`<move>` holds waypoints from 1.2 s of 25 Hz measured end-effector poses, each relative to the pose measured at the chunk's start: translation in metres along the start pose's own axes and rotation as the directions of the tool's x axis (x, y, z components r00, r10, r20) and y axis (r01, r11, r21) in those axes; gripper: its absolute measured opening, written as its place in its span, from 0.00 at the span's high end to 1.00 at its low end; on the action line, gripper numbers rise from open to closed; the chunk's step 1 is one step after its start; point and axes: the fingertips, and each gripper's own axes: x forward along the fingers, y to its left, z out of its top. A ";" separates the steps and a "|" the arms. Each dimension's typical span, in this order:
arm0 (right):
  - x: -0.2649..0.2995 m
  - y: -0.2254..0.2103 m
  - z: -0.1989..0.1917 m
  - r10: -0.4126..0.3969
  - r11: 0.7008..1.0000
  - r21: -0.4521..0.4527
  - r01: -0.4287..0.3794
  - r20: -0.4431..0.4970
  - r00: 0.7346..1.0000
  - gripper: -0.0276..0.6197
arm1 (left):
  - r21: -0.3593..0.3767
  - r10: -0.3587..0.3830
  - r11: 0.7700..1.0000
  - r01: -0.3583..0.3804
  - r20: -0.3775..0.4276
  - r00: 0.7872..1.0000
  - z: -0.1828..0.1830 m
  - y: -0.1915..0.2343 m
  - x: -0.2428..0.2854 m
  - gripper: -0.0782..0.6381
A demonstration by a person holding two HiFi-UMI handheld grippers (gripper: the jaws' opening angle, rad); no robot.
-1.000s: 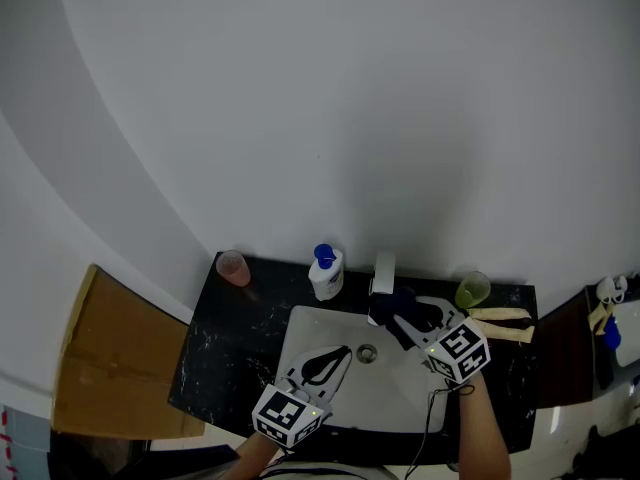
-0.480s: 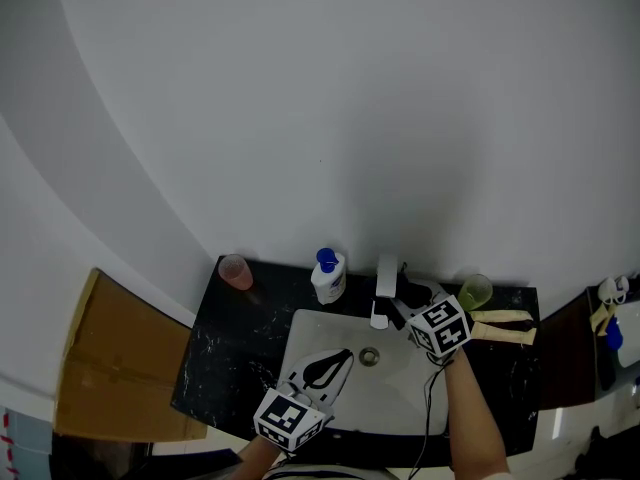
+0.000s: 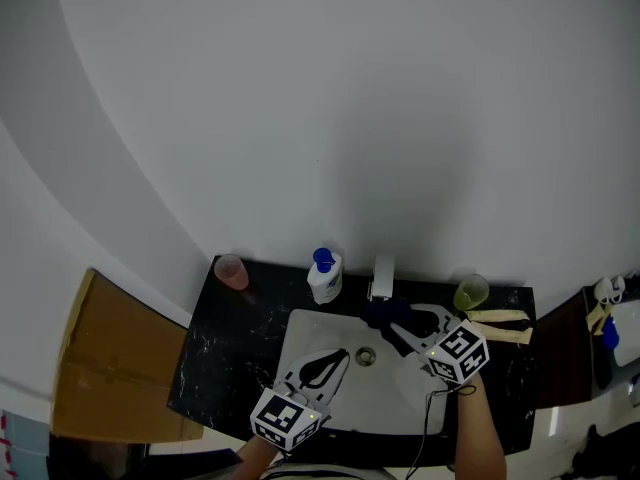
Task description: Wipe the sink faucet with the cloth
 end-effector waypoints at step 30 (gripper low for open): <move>0.045 -0.044 0.000 -0.157 0.988 -0.009 0.157 -0.127 0.979 0.77 | -0.009 -0.005 1.000 0.005 0.001 1.000 -0.002 -0.002 -0.001 0.87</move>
